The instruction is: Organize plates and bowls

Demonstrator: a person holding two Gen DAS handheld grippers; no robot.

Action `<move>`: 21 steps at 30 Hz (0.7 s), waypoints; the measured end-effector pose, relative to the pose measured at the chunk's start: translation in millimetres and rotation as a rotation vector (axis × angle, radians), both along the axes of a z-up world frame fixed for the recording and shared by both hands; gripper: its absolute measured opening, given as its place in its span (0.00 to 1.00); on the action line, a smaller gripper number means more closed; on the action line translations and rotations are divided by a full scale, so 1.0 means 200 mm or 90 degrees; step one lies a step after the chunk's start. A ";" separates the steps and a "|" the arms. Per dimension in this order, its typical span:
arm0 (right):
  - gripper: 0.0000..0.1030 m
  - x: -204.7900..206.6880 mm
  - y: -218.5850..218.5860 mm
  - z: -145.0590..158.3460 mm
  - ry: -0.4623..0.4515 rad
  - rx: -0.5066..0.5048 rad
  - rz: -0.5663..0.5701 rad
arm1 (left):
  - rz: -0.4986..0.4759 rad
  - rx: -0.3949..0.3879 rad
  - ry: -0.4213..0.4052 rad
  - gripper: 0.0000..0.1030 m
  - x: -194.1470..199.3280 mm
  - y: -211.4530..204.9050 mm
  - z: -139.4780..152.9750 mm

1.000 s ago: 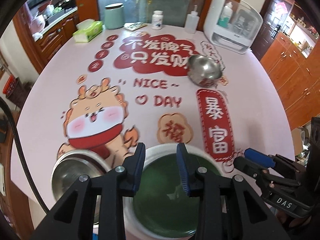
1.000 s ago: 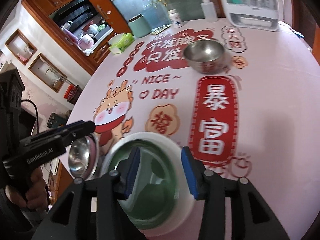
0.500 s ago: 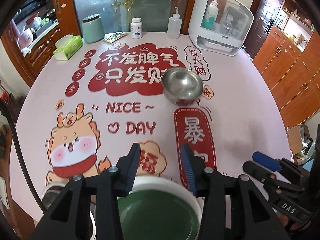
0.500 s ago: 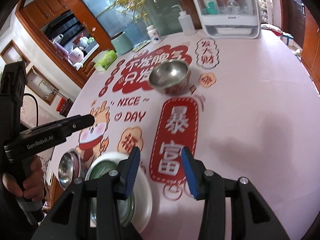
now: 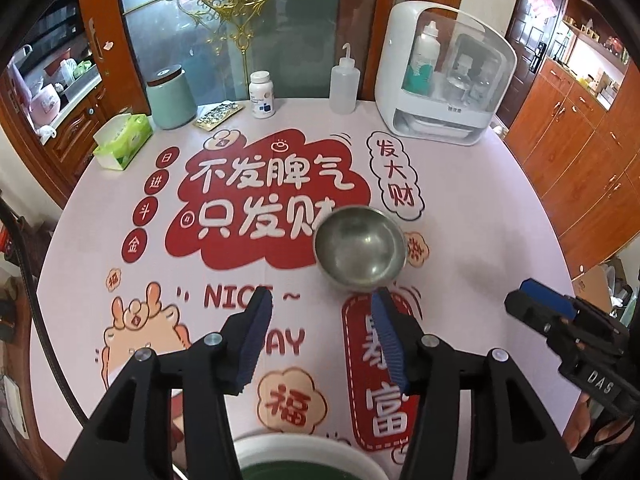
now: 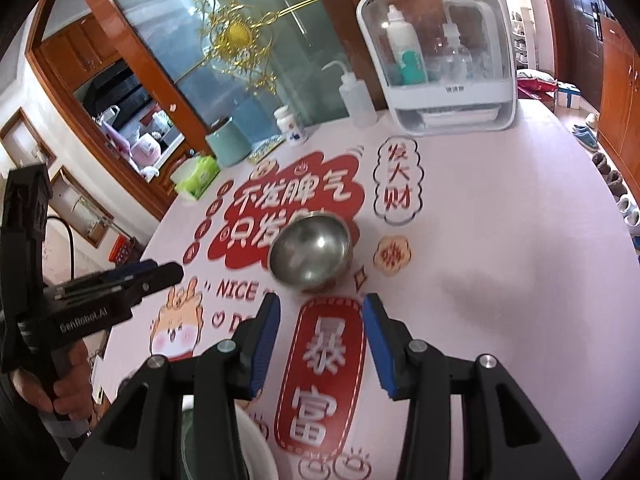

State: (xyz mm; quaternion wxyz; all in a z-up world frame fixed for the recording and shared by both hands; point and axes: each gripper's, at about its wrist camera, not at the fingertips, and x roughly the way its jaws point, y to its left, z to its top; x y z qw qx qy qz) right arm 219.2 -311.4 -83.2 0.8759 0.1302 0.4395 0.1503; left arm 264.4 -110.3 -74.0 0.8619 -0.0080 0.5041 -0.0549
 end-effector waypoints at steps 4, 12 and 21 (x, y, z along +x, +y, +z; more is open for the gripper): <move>0.42 0.12 -0.01 0.02 -0.010 0.002 -0.008 | 0.004 0.003 0.002 0.49 0.10 -0.01 -0.01; 0.42 0.25 0.05 -0.10 0.005 0.003 0.004 | 0.016 -0.021 0.012 0.49 0.23 -0.01 -0.14; 0.42 0.34 0.08 -0.29 0.052 0.021 0.012 | 0.047 -0.070 0.068 0.49 0.34 0.01 -0.35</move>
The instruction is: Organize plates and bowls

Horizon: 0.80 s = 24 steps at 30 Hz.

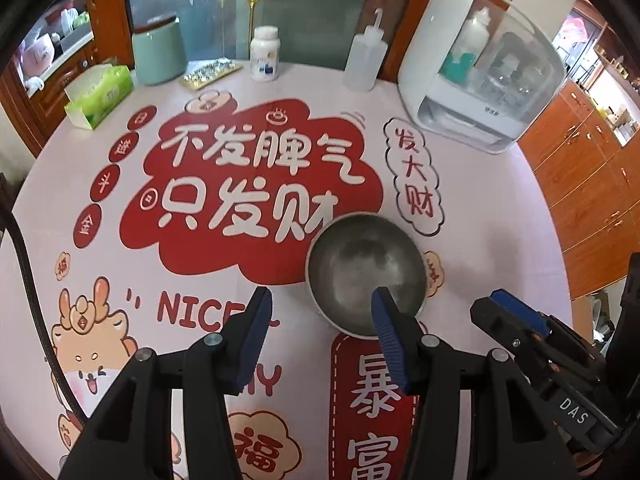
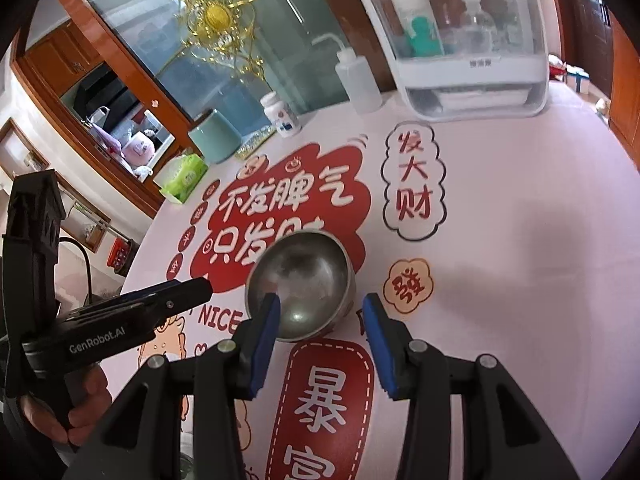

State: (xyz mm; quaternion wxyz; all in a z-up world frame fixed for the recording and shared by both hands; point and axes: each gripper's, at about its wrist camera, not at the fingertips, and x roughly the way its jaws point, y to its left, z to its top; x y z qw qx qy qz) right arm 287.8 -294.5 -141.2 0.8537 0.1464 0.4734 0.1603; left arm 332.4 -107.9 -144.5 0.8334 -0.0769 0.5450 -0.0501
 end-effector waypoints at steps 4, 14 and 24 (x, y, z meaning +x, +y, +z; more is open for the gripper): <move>0.42 0.02 0.00 -0.08 0.021 0.011 -0.006 | 0.008 -0.011 0.015 0.49 0.04 0.00 -0.09; 0.42 0.07 0.00 -0.22 0.062 0.052 -0.012 | 0.006 -0.016 0.044 0.47 0.09 -0.02 -0.25; 0.36 0.09 -0.01 -0.32 0.085 0.084 -0.018 | 0.011 -0.020 0.067 0.40 0.11 -0.02 -0.35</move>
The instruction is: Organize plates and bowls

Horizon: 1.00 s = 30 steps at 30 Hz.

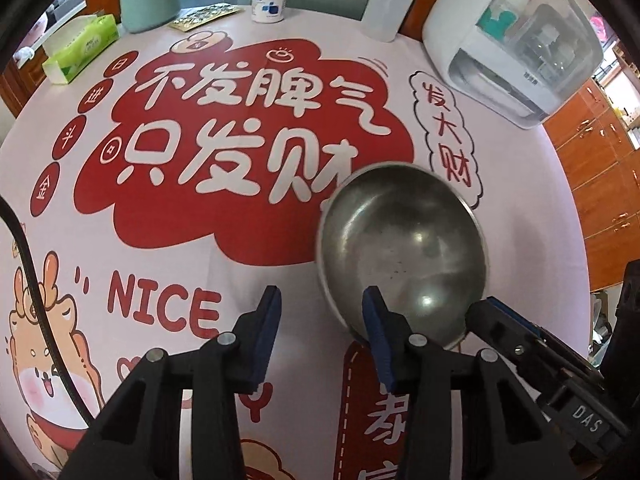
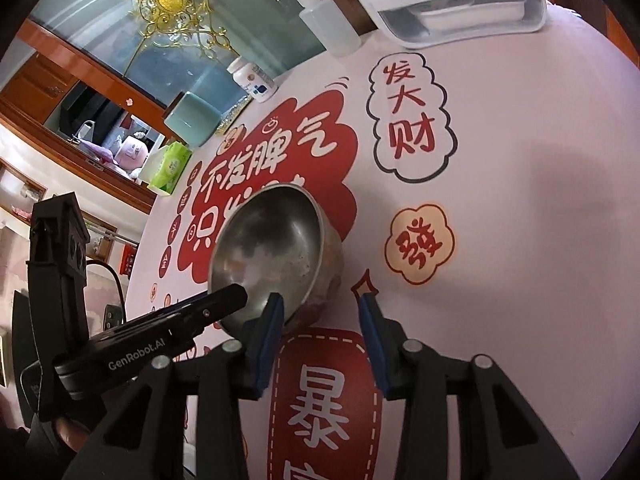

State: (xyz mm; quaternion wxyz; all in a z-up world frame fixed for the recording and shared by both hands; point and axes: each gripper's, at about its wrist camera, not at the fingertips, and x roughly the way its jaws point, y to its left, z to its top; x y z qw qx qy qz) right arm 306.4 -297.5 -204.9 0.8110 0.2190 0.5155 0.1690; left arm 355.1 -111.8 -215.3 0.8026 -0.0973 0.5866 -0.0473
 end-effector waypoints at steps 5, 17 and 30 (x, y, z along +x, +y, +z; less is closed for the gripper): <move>0.35 0.00 -0.01 -0.03 0.008 0.018 -0.003 | 0.001 0.000 0.008 0.39 0.00 0.00 -0.02; 0.16 -0.02 -0.01 -0.07 0.038 0.039 -0.001 | -0.020 -0.001 0.018 0.17 -0.02 -0.05 -0.06; 0.08 -0.10 -0.02 -0.07 0.060 0.052 -0.005 | -0.047 0.003 0.031 0.16 -0.10 -0.07 -0.05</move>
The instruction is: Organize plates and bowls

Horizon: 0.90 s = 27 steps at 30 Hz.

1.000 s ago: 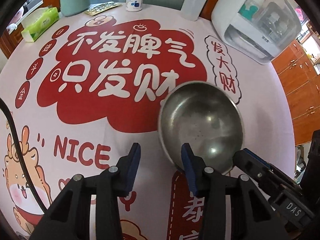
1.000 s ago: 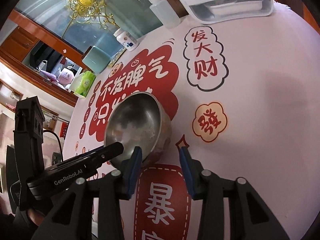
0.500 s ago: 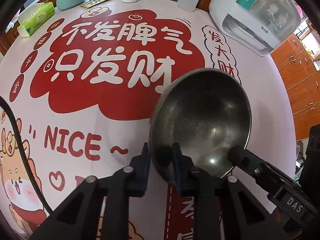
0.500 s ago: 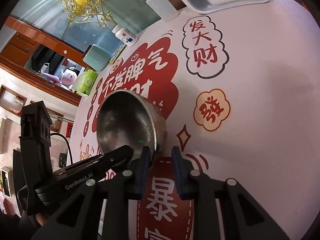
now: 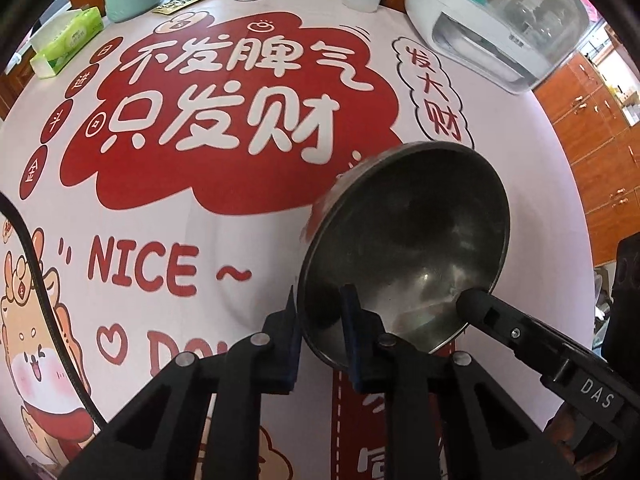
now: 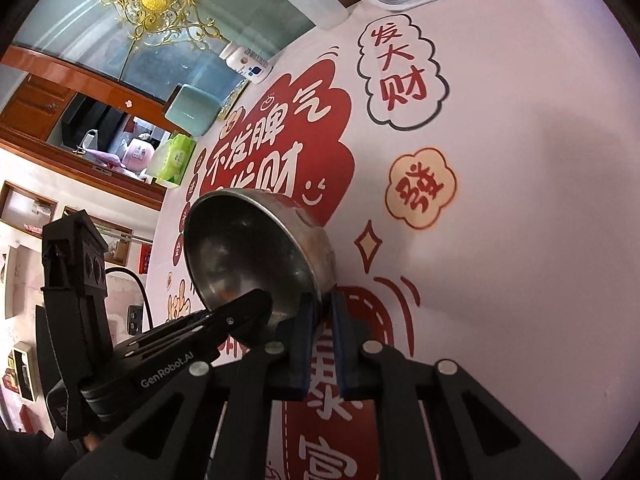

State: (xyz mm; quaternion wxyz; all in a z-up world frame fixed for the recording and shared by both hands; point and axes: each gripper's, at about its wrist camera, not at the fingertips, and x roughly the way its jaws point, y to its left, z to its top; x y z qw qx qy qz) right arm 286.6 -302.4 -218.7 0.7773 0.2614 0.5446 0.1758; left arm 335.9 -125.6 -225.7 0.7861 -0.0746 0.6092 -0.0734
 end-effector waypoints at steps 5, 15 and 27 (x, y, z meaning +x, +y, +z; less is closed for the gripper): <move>0.09 -0.07 -0.02 0.02 0.005 0.001 -0.006 | -0.015 0.006 0.004 0.16 -0.05 -0.03 0.02; 0.09 -0.28 -0.06 0.07 0.014 0.001 -0.013 | -0.045 0.013 0.015 0.16 -0.23 -0.08 0.08; 0.09 -0.53 -0.05 0.16 0.007 -0.002 0.013 | -0.049 0.012 0.014 0.16 -0.53 -0.07 0.20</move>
